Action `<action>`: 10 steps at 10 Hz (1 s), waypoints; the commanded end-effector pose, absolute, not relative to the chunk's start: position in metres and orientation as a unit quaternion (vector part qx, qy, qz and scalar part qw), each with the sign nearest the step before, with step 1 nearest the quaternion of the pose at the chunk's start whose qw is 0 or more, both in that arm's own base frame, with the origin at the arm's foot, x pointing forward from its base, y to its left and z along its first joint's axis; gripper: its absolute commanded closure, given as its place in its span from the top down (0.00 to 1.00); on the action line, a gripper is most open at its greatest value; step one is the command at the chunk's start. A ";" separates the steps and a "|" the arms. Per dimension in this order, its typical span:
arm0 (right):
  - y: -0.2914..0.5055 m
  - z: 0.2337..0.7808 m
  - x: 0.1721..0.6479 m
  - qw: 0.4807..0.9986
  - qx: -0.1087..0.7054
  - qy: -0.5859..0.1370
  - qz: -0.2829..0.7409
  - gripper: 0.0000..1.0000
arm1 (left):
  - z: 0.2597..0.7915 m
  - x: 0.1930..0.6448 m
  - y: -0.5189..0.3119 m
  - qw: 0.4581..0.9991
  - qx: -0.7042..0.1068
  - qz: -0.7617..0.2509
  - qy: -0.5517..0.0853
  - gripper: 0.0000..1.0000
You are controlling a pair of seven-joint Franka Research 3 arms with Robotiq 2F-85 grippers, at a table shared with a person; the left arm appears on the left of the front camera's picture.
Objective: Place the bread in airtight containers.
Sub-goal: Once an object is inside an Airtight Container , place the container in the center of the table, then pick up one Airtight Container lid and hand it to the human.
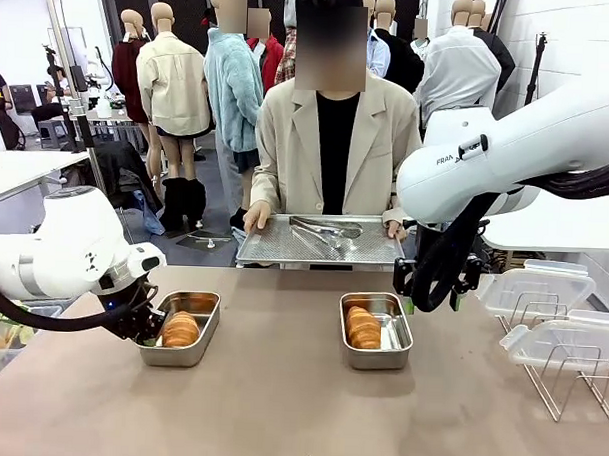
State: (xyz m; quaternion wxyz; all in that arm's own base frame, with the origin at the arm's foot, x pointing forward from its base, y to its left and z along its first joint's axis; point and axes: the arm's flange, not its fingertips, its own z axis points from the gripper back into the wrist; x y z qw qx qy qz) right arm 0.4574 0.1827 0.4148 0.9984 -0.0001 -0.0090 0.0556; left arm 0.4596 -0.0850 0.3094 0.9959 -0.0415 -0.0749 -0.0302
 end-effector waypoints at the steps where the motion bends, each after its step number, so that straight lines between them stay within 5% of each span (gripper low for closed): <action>1: 0.186 0.415 0.461 0.999 -0.002 -0.011 0.047 0.86 | 0.318 0.459 -0.093 0.997 -0.021 -0.031 -0.071 0.49; 3: 0.186 0.415 0.461 0.999 -0.002 -0.011 0.047 0.86 | 0.337 0.451 -0.101 0.995 -0.015 -0.051 -0.081 0.88; 4: 0.186 0.415 0.461 0.999 -0.002 -0.011 0.047 0.86 | 0.349 0.447 -0.104 0.995 -0.006 -0.062 -0.084 1.00; 10: 0.186 0.415 0.461 0.999 -0.002 -0.011 0.047 0.86 | 0.434 0.430 -0.081 0.986 -0.016 -0.122 -0.110 1.00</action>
